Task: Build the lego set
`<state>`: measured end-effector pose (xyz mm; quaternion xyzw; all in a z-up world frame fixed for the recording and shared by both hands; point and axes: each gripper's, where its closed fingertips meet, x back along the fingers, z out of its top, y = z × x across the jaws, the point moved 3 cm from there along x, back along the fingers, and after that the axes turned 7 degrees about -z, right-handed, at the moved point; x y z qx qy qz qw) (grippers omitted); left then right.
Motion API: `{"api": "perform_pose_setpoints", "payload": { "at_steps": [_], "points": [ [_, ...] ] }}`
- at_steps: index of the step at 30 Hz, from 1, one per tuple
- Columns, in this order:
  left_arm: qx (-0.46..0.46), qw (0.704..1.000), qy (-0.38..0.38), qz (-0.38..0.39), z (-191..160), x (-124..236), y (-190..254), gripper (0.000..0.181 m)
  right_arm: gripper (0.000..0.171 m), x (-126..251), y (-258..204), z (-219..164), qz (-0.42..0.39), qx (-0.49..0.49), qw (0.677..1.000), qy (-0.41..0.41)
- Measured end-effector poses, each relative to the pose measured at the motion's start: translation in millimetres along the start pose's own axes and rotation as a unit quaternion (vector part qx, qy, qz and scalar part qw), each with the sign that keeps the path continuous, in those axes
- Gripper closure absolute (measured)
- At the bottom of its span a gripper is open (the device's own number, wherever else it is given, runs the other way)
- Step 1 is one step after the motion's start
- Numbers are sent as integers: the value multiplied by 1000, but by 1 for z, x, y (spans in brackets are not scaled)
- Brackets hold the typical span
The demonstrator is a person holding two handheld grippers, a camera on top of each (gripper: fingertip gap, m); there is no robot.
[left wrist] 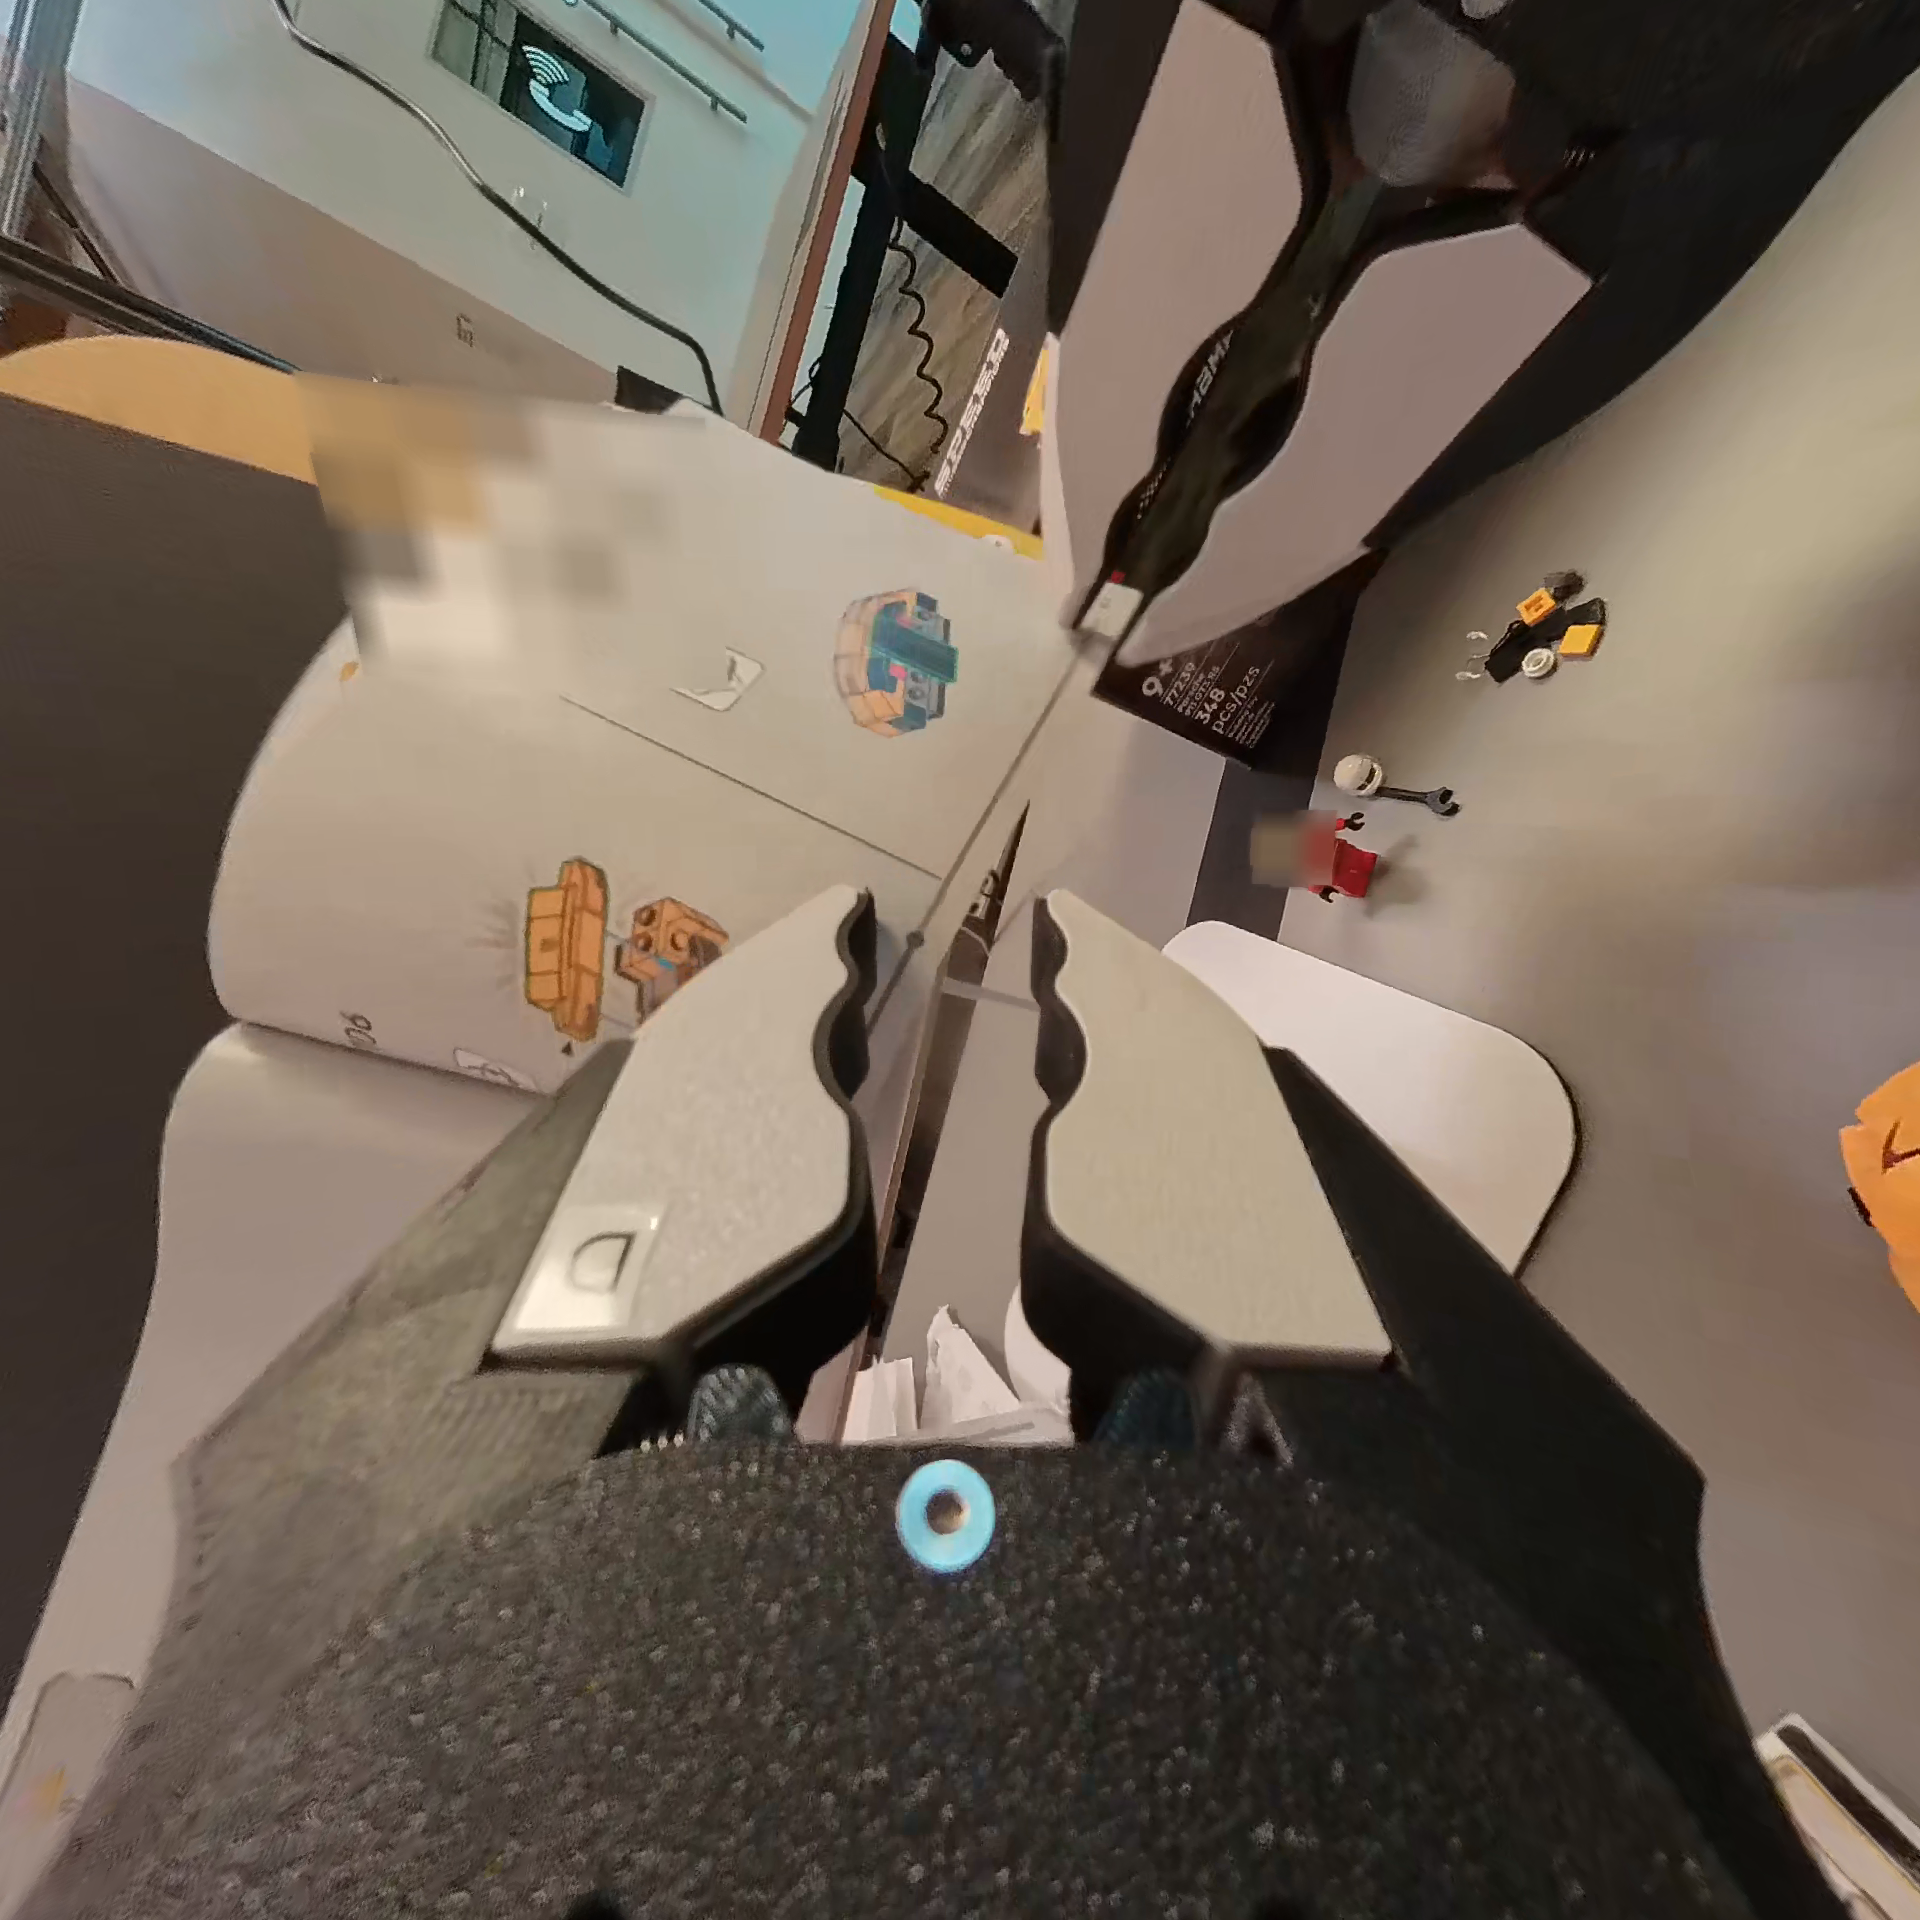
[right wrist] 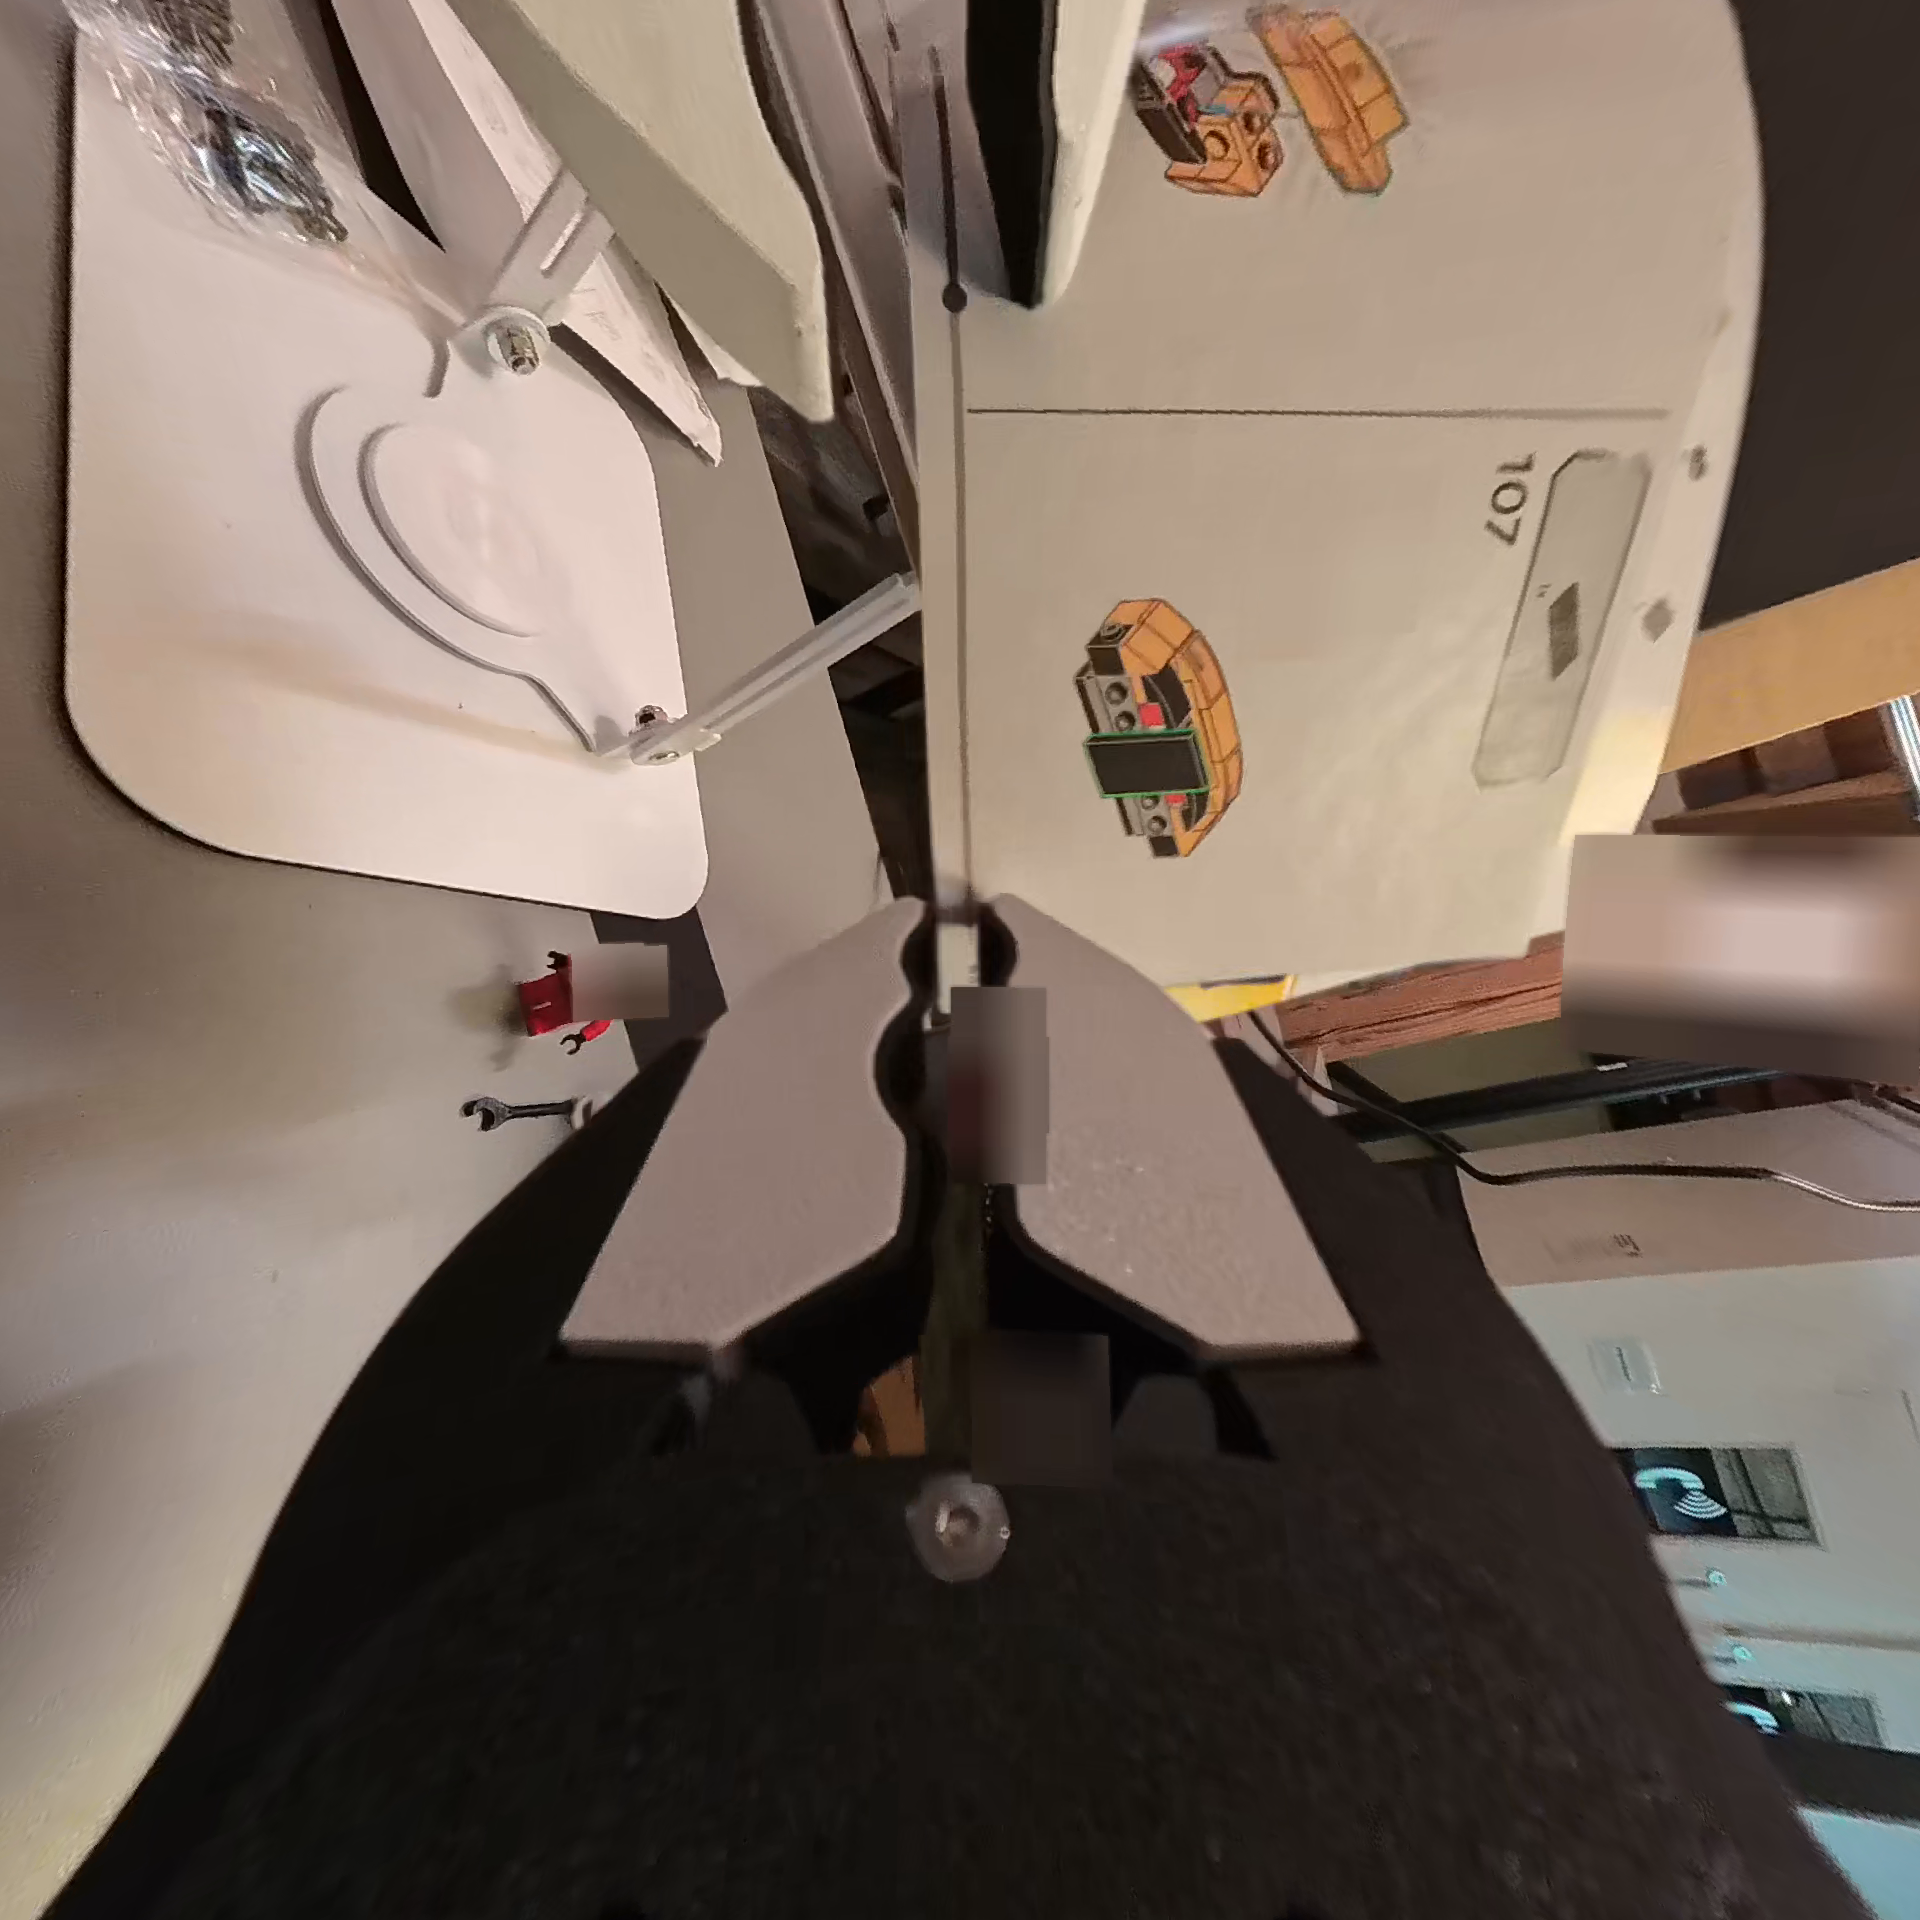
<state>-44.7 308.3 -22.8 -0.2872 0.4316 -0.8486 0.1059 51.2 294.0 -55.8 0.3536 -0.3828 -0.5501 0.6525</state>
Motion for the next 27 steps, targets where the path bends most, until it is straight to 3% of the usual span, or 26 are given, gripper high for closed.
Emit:
{"api": "perform_pose_setpoints", "payload": {
  "at_steps": [1,11,22,27],
  "points": [
    [8,1000,3,-2,0,2,1,153,171,1,1,1,-4,2,1000,3],
    [120,992,38,9,-5,21,4,156,171,12,23,14,-23,-16,999,16],
    [92,989,54,99,6,34,-25,154,171,24,43,72,-37,-55,995,74],
    [97,984,60,136,0,46,-31,162,171,30,43,95,-51,-48,994,86]
  ]
}}
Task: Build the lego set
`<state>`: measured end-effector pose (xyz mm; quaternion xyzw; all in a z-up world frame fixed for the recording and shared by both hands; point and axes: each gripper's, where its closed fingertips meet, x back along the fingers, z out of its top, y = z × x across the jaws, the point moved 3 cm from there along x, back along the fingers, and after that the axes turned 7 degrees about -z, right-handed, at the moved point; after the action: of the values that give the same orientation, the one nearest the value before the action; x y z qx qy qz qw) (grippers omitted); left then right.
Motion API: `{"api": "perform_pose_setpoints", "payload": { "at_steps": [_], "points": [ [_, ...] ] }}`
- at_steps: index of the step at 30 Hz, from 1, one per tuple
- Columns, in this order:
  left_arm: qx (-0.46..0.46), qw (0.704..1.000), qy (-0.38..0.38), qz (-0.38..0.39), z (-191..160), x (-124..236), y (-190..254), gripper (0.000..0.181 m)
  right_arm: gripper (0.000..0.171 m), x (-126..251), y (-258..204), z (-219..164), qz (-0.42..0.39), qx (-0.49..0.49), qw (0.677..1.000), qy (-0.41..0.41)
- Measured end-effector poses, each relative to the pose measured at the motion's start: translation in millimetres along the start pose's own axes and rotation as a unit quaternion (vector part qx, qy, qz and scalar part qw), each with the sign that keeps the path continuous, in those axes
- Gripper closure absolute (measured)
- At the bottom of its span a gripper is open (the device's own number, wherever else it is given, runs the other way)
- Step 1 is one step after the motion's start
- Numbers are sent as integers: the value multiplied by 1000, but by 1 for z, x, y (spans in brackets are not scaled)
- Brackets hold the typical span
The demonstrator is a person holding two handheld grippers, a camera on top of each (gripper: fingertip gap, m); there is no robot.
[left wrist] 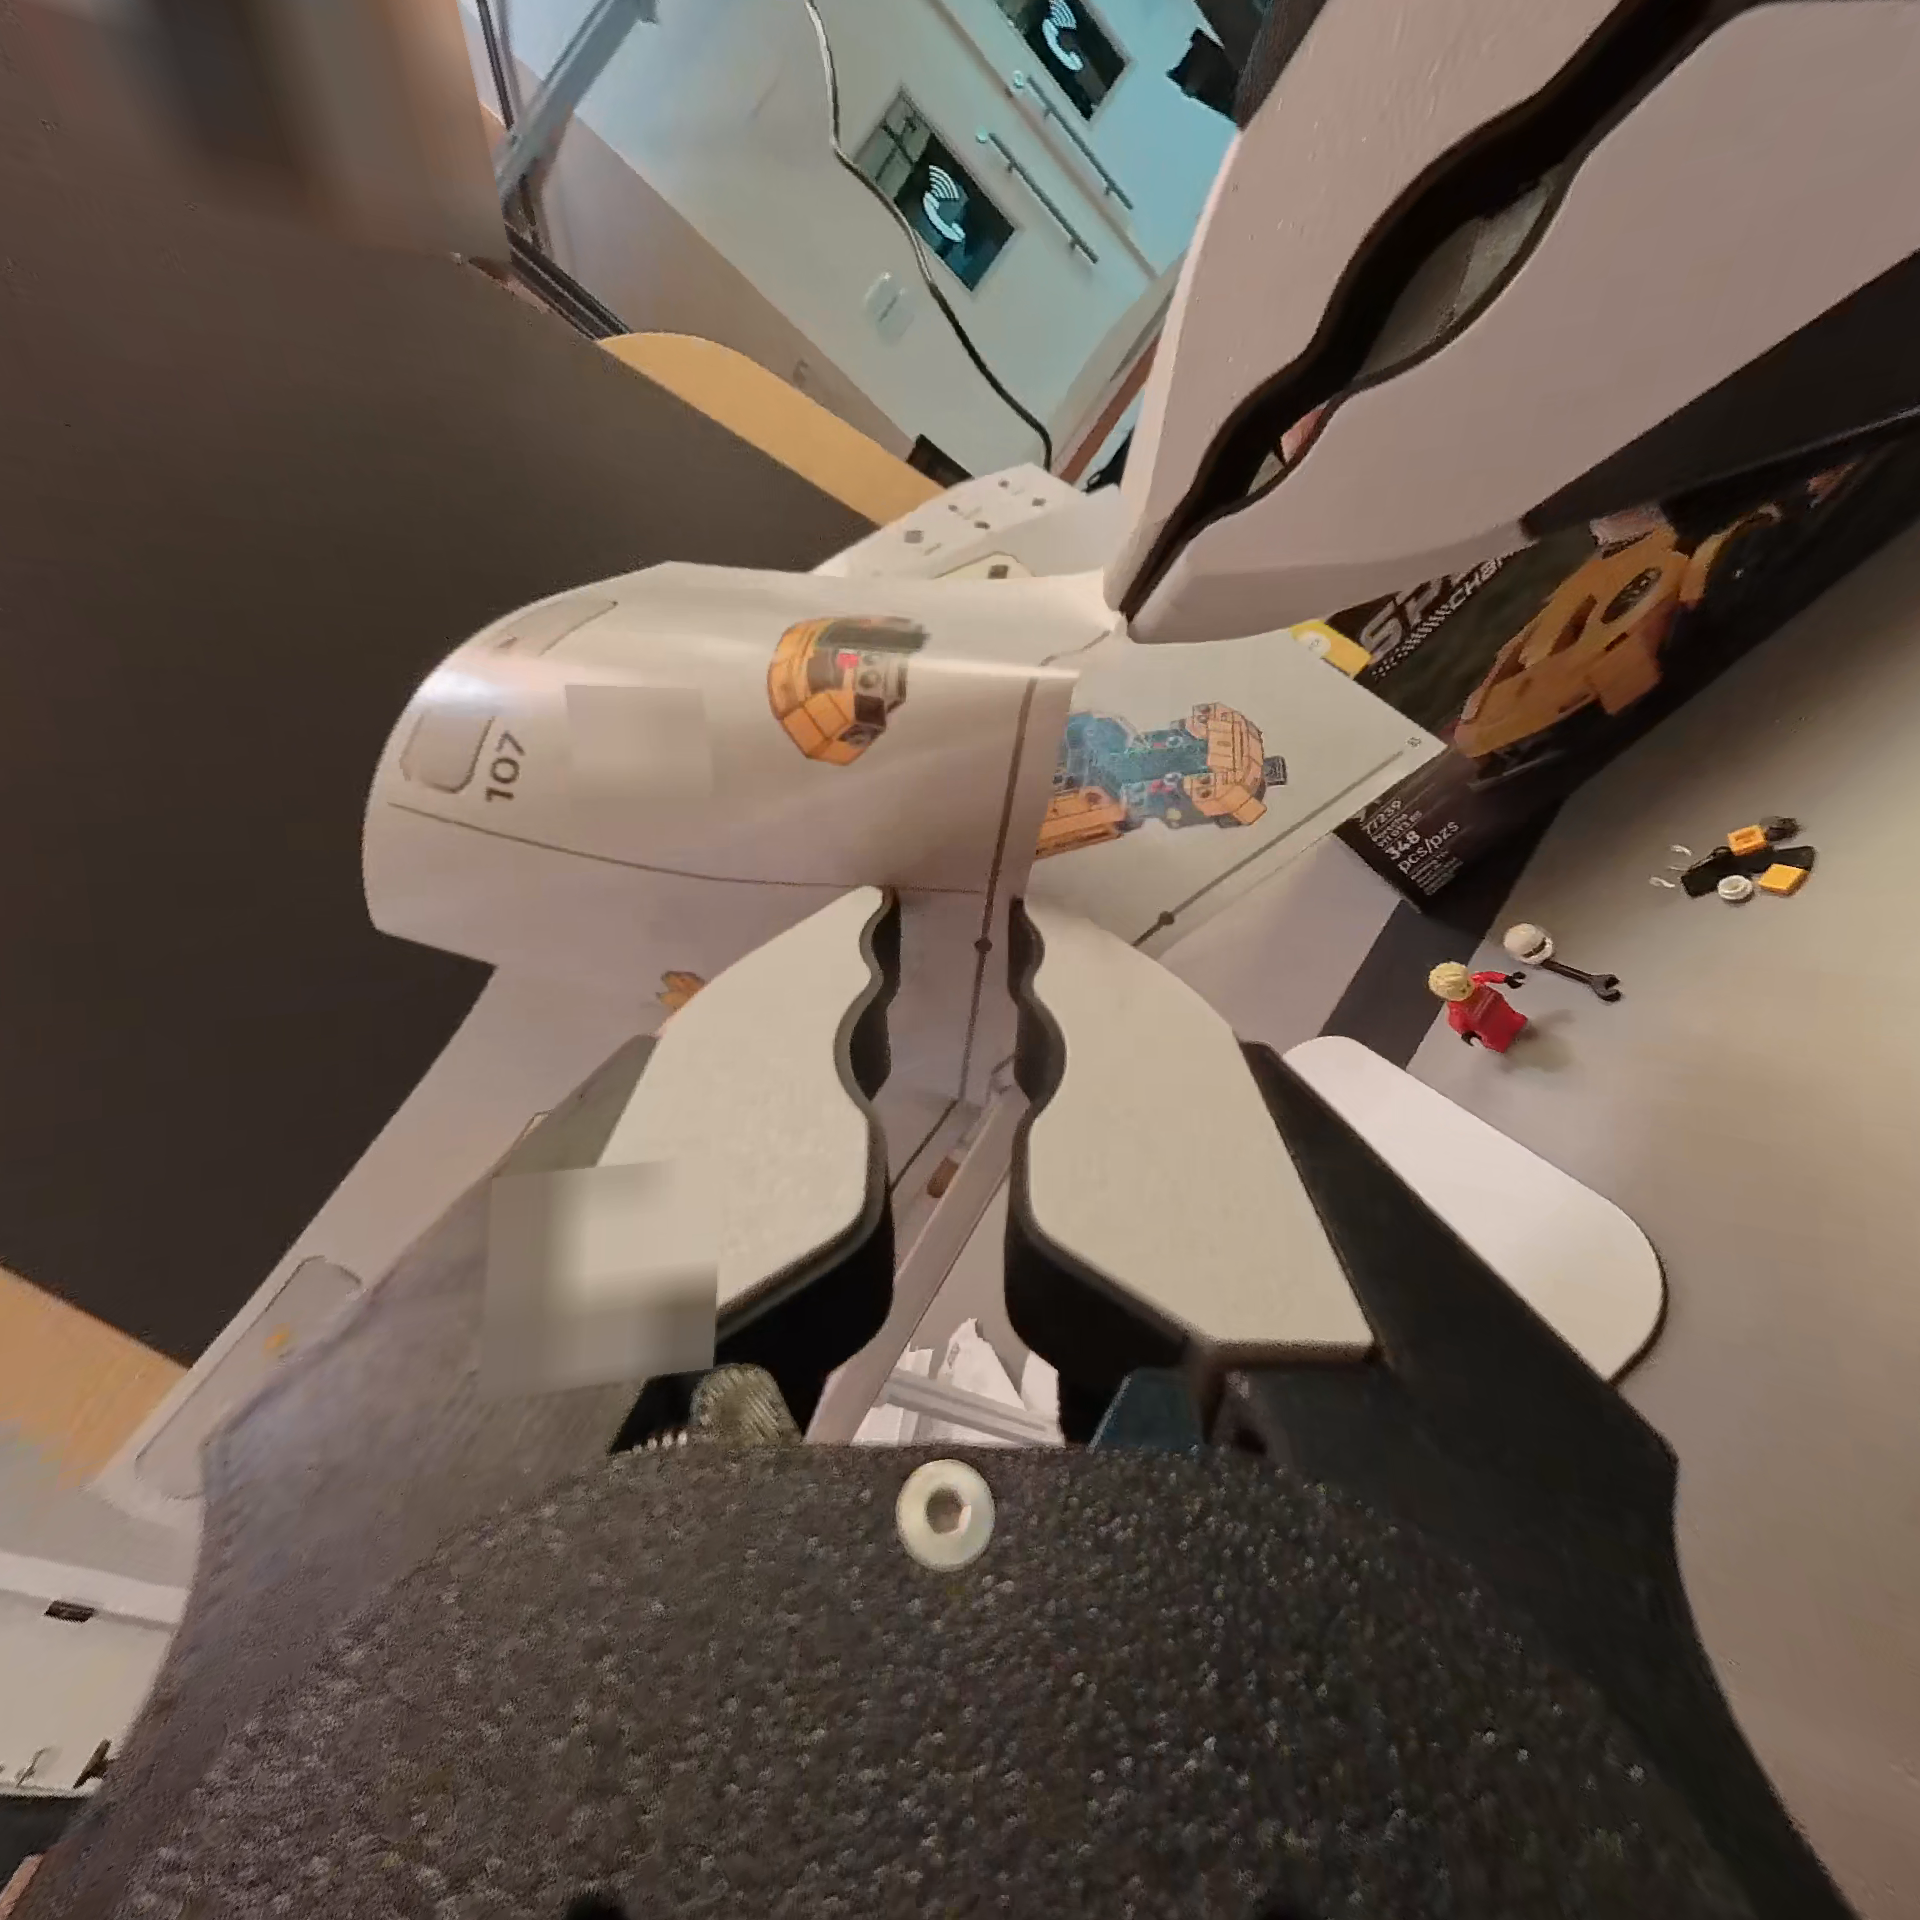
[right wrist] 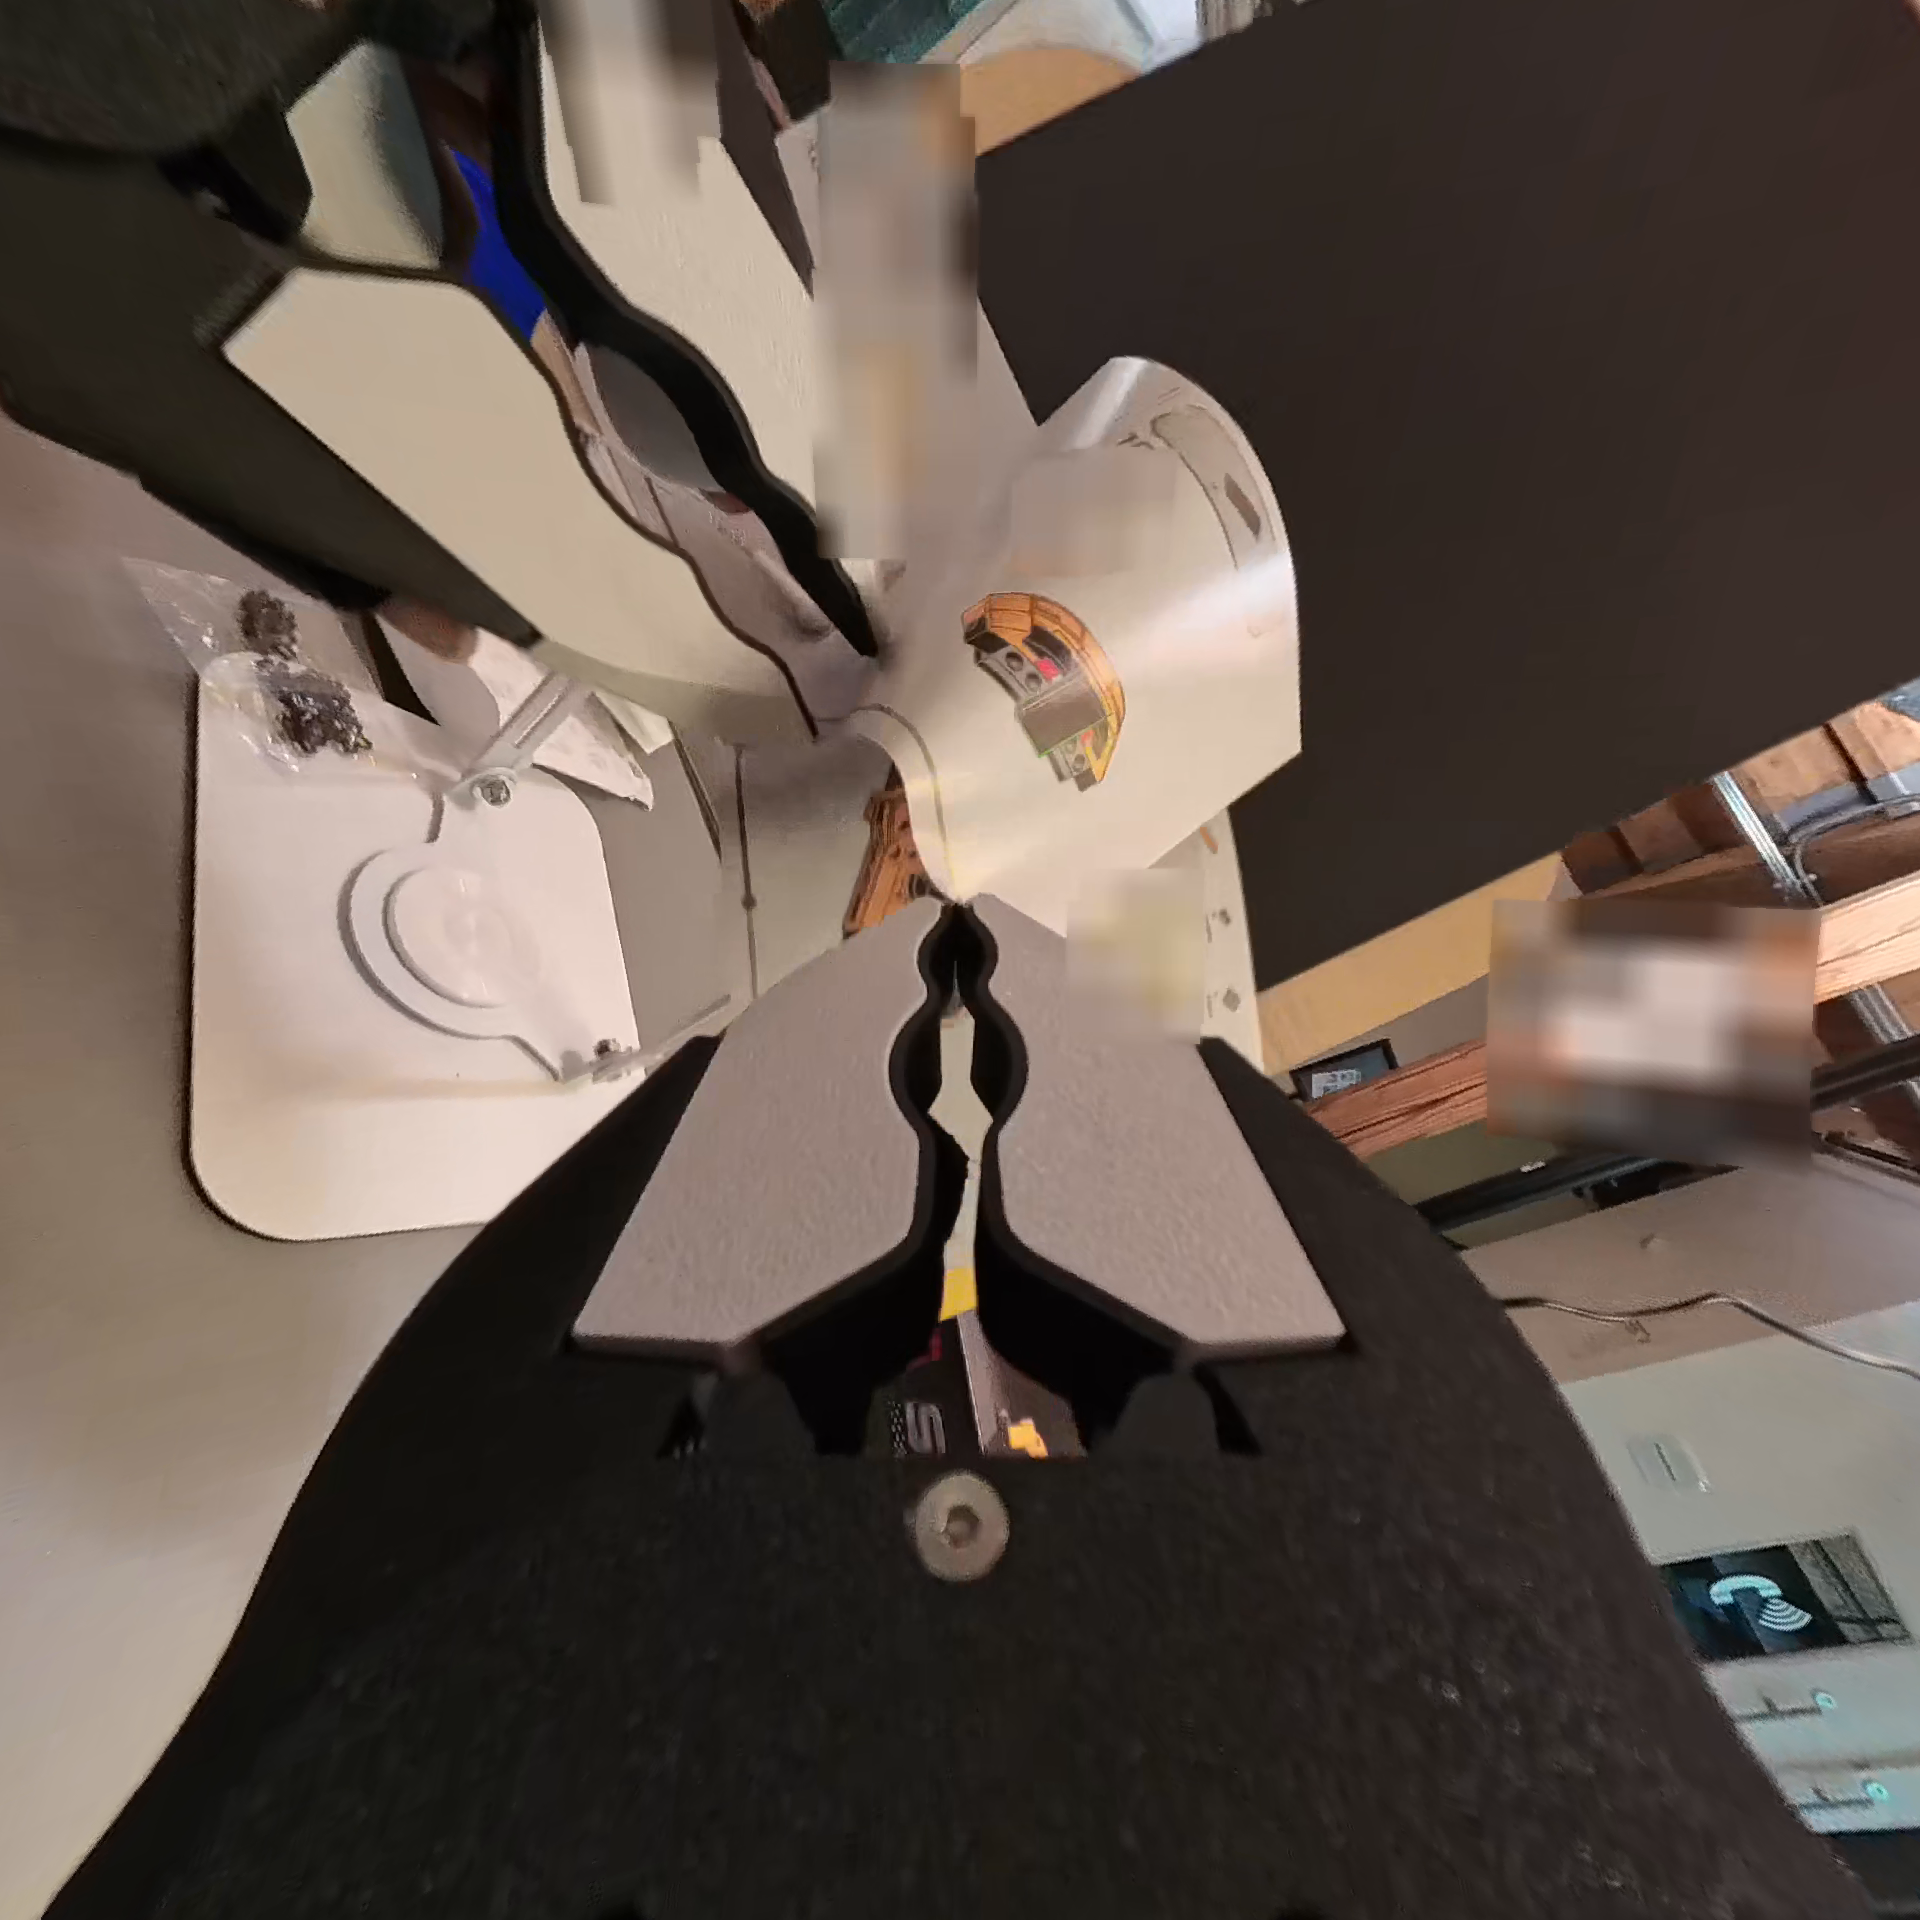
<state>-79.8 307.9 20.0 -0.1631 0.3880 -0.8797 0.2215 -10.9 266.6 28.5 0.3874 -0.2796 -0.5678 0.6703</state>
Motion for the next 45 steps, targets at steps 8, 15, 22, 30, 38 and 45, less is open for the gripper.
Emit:
{"api": "perform_pose_setpoints", "payload": {
  "at_steps": [8,15,22,30,38,45],
  "points": [
    [29,997,34,67,2,23,-2,148,171,-6,-12,47,-12,-14,999,28],
    [143,984,49,97,-13,45,-25,181,171,-6,-27,91,0,-68,994,90],
    [316,941,120,15,-27,54,-36,181,138,-26,-46,63,32,-123,992,0],
    [315,940,132,-15,-24,57,-34,181,148,-71,-58,68,-57,-24,998,22],
    [259,960,103,-20,-48,84,-54,173,171,-66,-38,54,-89,-142,986,18],
    [119,976,-156,-90,-99,19,-56,157,171,-54,-28,38,-107,-231,967,3]
  ]
}}
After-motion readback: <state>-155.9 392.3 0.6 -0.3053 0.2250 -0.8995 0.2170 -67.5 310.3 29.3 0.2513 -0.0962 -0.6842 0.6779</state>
